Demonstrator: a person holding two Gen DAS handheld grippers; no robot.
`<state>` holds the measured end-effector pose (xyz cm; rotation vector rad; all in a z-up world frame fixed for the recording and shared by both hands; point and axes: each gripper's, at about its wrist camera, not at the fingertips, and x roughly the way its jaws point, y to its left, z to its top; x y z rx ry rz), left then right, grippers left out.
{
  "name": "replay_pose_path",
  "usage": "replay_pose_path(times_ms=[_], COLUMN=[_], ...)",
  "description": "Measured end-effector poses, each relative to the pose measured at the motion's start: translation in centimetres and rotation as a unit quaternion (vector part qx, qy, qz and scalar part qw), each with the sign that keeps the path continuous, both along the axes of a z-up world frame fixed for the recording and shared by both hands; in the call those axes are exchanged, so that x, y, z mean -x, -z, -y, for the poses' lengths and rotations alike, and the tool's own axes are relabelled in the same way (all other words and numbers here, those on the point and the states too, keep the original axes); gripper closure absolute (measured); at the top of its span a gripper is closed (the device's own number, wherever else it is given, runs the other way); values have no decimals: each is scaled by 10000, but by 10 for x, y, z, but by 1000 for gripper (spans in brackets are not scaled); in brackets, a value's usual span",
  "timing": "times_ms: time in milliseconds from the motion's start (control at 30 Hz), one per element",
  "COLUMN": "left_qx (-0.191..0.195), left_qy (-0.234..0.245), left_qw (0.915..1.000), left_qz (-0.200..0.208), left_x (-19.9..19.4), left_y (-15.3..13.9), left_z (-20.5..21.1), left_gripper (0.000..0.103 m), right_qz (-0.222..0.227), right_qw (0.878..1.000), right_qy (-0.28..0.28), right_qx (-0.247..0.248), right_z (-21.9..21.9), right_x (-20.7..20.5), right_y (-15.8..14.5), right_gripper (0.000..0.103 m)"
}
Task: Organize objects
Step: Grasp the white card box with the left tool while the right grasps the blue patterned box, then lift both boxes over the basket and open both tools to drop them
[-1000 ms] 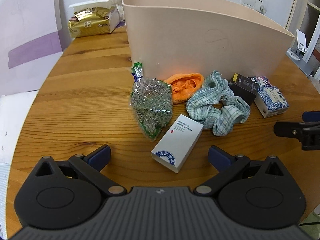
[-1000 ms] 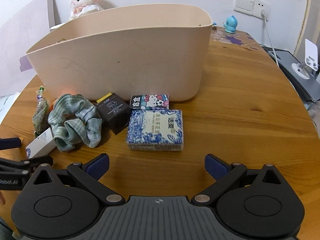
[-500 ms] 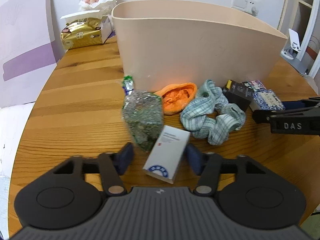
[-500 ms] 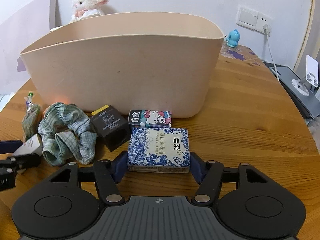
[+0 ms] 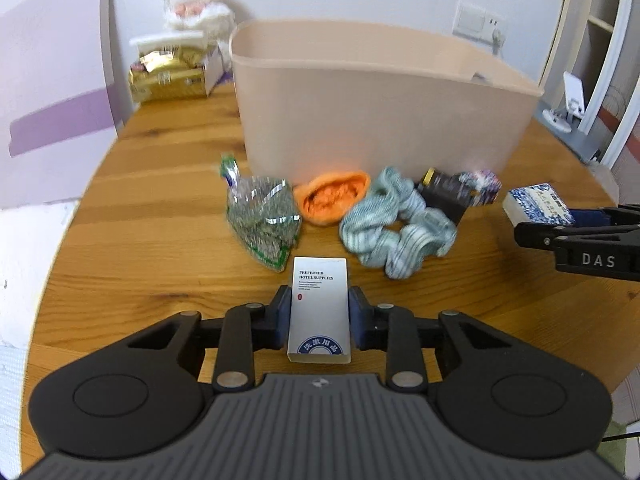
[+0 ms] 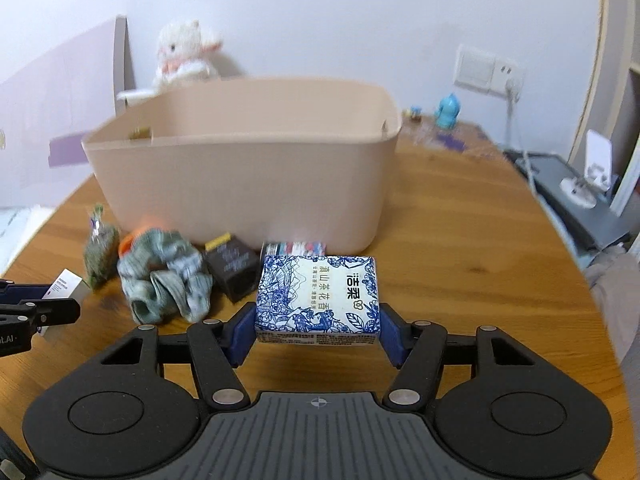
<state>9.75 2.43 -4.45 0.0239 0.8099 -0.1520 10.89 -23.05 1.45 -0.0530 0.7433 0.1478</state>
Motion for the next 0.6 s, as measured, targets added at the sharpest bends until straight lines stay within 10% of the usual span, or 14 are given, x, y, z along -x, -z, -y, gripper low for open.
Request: replay_pose_path(times_ms=[600], left_qx=[-196], left_qy=[12], left_qw=[9896], left_qz=[1422], left_x=[-9], left_y=[-106], left_z=[9], left_gripper=[71], right_qz=[1309], right_qw=[9912], right_qy=[77], right_qx=[-170], right_z=[16], right_x=[0], right_y=[-87], right_gripper=[43])
